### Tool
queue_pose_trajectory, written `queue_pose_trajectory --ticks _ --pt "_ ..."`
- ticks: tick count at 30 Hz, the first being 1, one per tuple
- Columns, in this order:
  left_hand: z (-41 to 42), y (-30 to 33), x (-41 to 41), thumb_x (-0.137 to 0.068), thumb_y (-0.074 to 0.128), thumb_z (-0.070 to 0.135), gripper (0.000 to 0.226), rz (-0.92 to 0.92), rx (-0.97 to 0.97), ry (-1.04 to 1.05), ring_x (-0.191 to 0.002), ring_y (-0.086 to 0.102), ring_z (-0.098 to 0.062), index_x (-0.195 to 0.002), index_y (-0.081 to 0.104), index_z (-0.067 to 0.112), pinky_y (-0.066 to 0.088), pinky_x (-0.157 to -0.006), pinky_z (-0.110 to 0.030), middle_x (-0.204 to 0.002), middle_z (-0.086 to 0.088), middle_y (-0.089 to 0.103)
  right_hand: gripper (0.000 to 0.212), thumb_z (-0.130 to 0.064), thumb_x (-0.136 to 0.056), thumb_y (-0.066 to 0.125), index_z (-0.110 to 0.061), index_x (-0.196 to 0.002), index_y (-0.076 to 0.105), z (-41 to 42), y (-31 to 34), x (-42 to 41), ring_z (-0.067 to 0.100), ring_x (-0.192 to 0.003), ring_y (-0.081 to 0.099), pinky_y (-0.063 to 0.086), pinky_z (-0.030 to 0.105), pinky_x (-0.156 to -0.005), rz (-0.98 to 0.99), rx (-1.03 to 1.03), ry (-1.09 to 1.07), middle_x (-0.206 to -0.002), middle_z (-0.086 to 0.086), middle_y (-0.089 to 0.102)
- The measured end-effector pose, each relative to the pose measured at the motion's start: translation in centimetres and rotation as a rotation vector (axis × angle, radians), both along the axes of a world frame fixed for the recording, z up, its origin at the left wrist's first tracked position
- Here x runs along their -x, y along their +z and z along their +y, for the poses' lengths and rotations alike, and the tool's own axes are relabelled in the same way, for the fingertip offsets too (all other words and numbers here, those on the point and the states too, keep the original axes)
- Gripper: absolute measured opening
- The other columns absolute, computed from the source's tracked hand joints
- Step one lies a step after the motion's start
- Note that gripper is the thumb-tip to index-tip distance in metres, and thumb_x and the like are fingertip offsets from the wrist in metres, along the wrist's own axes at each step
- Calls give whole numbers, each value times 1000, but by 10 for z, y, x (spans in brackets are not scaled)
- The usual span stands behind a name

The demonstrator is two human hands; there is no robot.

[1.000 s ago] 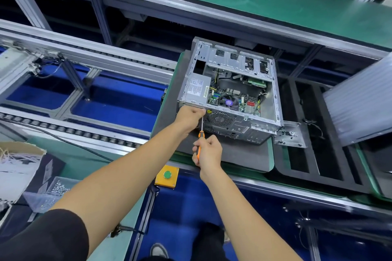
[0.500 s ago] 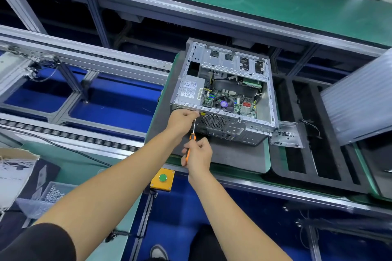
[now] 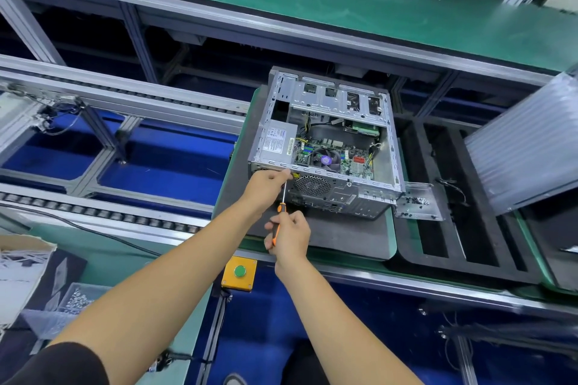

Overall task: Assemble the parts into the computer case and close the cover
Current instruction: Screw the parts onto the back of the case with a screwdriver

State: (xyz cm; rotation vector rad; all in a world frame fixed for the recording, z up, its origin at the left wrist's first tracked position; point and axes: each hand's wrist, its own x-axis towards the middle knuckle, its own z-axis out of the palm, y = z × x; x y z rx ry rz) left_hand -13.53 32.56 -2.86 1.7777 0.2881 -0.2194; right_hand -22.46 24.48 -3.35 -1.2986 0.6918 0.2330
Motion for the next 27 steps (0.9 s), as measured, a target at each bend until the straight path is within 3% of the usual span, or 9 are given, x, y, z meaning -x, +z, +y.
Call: queue_pose_trajectory --ticks 5,12,14,17,19,22,24,27 --pt "10 -7 11 -105 47 43 42 97 24 -132 -47 36 -10 -97 77 16 29 -47 -25 -64 3 47 13 -9 -98 51 -8 -86 55 -3 -5 0 16 -38 48 27 21 -36 43 -47 -25 -73 12 76" --pt "9 -13 18 -106 50 32 34 10 27 -124 -50 44 2 -96 77 14 35 -56 -25 -46 19 51 12 -14 -95 59 -5 -102 55 1 -12 -4 12 -41 45 26 21 -37 59 -19 -6 -74 8 61" --pt "6 -13 19 -104 54 32 31 39 64 -86 -57 45 -4 -93 76 13 36 -57 -27 -48 19 53 11 -12 -92 61 -3 -99 58 3 -11 -6 12 -41 51 28 21 -36 93 -31 -33 -68 6 65" --pt "5 -11 21 -97 65 41 28 100 96 -17 -47 45 -12 -84 74 18 37 -46 -23 -53 12 54 11 -15 -95 57 -7 -90 62 5 -5 -8 18 -45 62 32 19 -36 171 -163 -85 -59 7 69" --pt "6 -11 19 -92 71 42 29 99 77 3 -49 49 -16 -76 71 18 41 -44 -23 -60 10 60 16 -19 -96 52 -9 -89 62 5 -4 -9 17 -41 58 30 18 -36 202 -210 -93 -61 7 69" --pt "5 -12 14 -92 74 35 38 40 77 4 -50 44 -11 -57 63 25 39 -49 -23 -52 14 52 19 -23 -98 54 -7 -96 63 5 -9 -10 11 -38 44 25 20 -36 151 -67 -46 -71 5 63" --pt "4 -13 13 -93 73 33 44 14 25 -6 -50 41 -4 -51 61 27 36 -53 -22 -46 19 47 20 -21 -97 59 -2 -99 63 4 -12 -9 10 -38 43 27 22 -36 111 13 -36 -71 6 60" --pt "5 -8 17 -98 64 42 34 56 70 -53 -42 46 -6 -74 69 19 40 -45 -21 -52 12 49 16 -16 -97 59 -2 -100 66 1 -7 -9 15 -41 56 31 21 -35 151 -94 -63 -64 7 70"
